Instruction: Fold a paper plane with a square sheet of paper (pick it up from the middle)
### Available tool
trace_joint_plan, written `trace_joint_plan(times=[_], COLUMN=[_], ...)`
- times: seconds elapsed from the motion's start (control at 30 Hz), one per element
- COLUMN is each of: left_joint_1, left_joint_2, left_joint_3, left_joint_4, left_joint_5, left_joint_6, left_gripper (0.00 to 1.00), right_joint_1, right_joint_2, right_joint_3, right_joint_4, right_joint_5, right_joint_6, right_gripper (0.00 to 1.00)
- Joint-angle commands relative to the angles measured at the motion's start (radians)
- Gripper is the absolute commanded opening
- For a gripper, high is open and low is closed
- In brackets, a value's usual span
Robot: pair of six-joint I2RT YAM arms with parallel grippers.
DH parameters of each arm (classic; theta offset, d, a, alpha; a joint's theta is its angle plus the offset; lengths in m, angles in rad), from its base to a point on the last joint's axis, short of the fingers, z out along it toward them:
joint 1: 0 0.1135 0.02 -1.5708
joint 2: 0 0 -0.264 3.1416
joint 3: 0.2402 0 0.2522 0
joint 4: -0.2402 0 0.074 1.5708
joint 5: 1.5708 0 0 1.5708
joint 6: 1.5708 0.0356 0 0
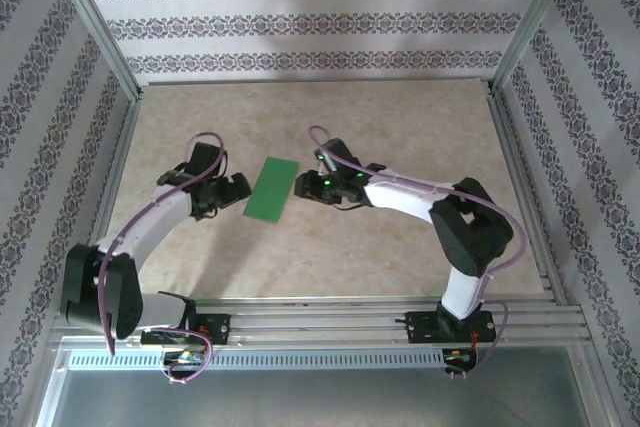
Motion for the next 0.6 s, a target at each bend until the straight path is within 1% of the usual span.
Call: trace_joint_plan(times=[0.0,0.1,0.3,0.43,0.57], left_joint_1=[0.052,0.071,0.078,0.078,0.078], left_joint_2=[-0.085,-0.113,-0.086,-0.058,-0.037], left_joint_3=[-0.051,-0.065,-0.071,-0.071,-0.071], left_joint_4=[0.046,0.034,0.052,0.081,0.105], left_joint_5=[-0.032,-0.036,0.003,0.042,0.092], left_joint_6=[-0.02,-0.018,-0.026,-0.033,-0.033], left_gripper=[0.99,0.99,0.99,1.0,1.0], right_joint_1=[0.052,0.081,0.088,0.075,0.041], right_joint_2=[0.1,0.196,0.34,0.384,0.384], right_joint_3=[0.107,0.198,0.35,0.368,0.339], right_joint_4=[-0.009,-0.013,-0.064,-0.112,-0.155], right_joint_5=[-0.031,-0.066,-0.13,-0.139,-0.141], right_joint_6=[-0.023,-0.006,0.01,0.002,-0.023], right_gripper=[0.42,0.4,0.38,0.38,0.37])
